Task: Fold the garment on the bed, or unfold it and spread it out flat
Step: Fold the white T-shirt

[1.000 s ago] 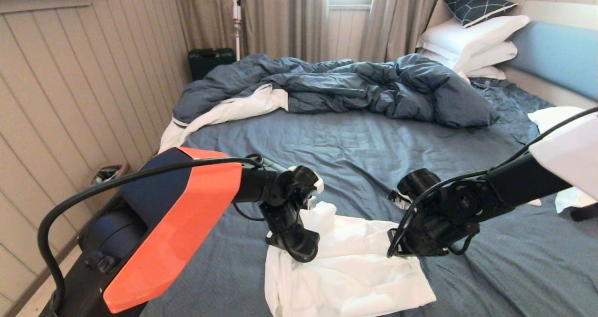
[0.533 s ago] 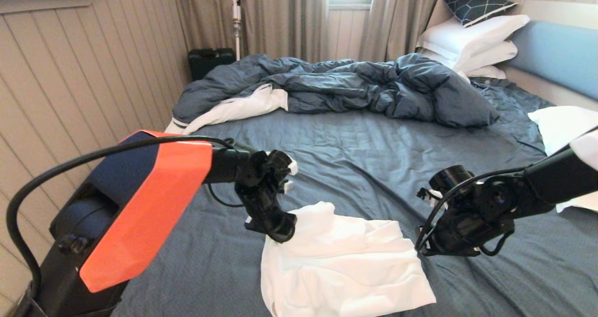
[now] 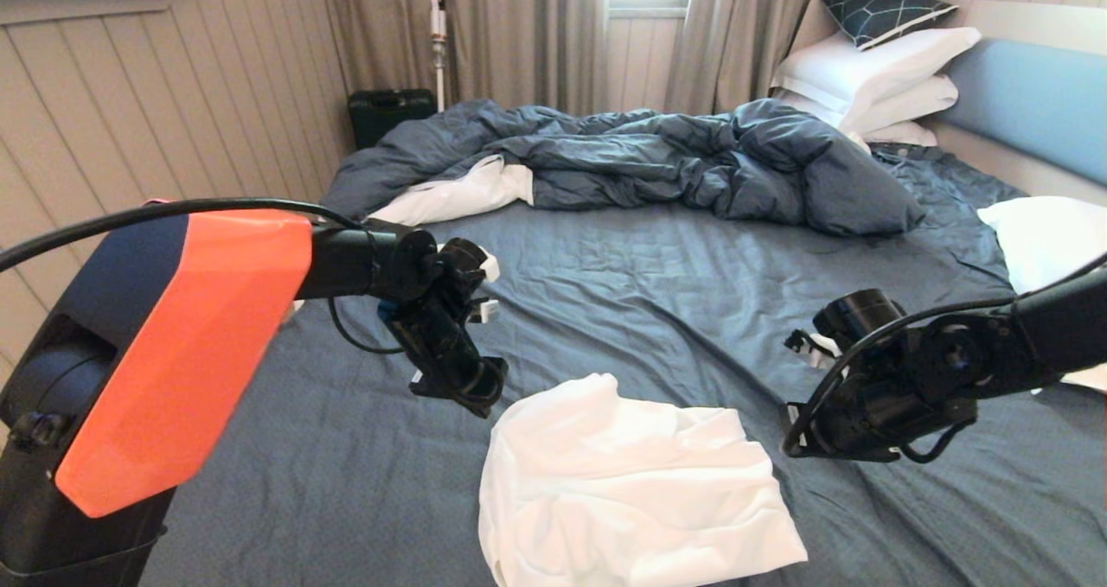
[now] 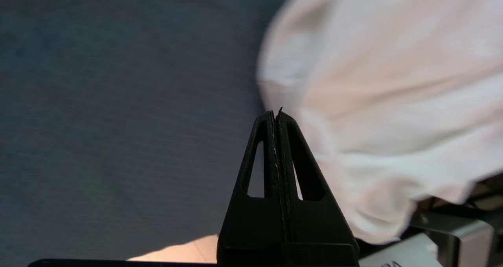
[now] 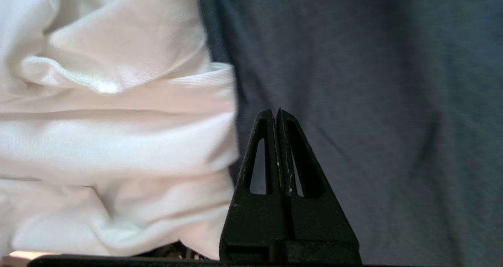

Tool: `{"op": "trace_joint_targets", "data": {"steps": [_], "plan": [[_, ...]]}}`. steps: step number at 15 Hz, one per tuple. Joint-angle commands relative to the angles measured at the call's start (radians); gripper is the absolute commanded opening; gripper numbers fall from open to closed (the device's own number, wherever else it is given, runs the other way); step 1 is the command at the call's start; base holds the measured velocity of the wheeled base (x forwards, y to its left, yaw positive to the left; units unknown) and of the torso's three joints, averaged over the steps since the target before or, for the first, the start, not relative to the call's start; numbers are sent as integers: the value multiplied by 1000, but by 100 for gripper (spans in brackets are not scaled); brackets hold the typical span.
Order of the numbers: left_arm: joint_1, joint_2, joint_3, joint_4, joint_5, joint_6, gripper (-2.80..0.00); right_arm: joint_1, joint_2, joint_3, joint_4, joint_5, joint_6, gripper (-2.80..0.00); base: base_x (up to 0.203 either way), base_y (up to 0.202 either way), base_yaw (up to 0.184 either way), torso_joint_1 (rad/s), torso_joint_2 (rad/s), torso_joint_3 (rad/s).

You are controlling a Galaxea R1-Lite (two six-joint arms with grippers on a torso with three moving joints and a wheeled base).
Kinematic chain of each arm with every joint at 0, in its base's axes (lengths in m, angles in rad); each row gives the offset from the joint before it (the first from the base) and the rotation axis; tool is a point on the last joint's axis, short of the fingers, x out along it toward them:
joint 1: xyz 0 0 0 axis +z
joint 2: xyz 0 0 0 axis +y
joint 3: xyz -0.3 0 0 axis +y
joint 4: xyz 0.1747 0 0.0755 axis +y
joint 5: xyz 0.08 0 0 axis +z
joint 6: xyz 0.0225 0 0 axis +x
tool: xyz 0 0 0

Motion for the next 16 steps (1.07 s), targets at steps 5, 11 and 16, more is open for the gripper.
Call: {"op": "trace_joint_targets", "data": {"steps": [5,11,16], "plan": [[-137,-91,-2,64,-83,-38,-280,200,-72,-26,5,8,59,-280,0,0,0,0,0,0],[-276,-30,-2,141,-127,-86,-280,318,106,-75,5,52,137,-280,0,0,0,0,0,0],[-297,14,-4,132,-130,-85,-280,320,123,-70,4,91,149,-280,0,0,0,0,0,0]]}}
